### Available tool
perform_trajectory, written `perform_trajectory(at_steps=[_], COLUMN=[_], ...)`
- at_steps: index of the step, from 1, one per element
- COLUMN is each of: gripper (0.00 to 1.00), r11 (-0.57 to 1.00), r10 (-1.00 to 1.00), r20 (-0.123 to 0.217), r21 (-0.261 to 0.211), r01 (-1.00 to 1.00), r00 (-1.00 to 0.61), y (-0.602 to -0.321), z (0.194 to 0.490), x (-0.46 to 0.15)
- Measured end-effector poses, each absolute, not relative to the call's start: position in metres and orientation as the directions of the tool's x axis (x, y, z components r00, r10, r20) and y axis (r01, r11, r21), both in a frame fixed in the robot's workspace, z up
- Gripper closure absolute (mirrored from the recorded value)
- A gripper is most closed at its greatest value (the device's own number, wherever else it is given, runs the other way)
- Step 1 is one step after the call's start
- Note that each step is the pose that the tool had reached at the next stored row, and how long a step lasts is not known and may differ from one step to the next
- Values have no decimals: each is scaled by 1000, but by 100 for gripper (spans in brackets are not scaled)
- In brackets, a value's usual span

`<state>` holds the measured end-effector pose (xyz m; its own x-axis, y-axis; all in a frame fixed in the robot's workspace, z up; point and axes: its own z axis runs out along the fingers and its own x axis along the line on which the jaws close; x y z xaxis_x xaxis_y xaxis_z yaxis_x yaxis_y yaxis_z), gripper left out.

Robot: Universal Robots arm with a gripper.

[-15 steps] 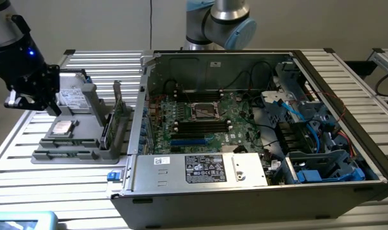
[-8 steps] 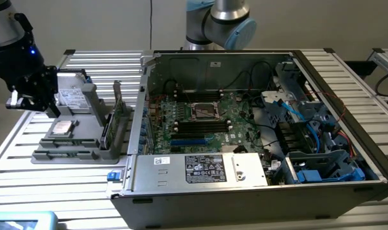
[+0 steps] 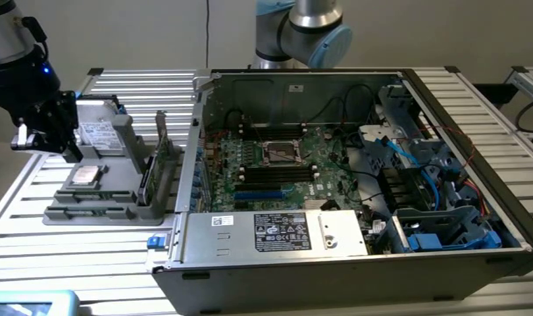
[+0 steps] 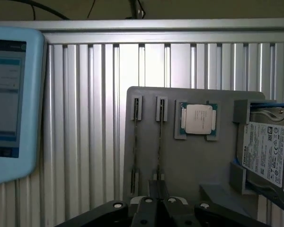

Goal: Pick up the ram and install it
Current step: 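Pick up the ram and move it above insertion slot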

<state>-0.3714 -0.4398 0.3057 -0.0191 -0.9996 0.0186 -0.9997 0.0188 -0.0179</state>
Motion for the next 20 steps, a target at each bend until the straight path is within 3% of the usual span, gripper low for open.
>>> perform_trajectory(at_steps=[8, 10, 11, 15, 20], gripper=[88, 76, 76, 58, 58], r11=[19, 19, 19, 19, 19], r10=[-1000, -1000, -1000, -1000, -1000], r20=[19, 19, 19, 19, 22], r21=[-18, -18, -18, -18, -18], r01=[-1000, -1000, -1000, -1000, -1000], r00=[-19, -19, -19, -19, -19], y=[-440, -440, -440, -441, -441], z=[306, 306, 305, 303, 296], x=[-371, -371, -371, -371, -371])
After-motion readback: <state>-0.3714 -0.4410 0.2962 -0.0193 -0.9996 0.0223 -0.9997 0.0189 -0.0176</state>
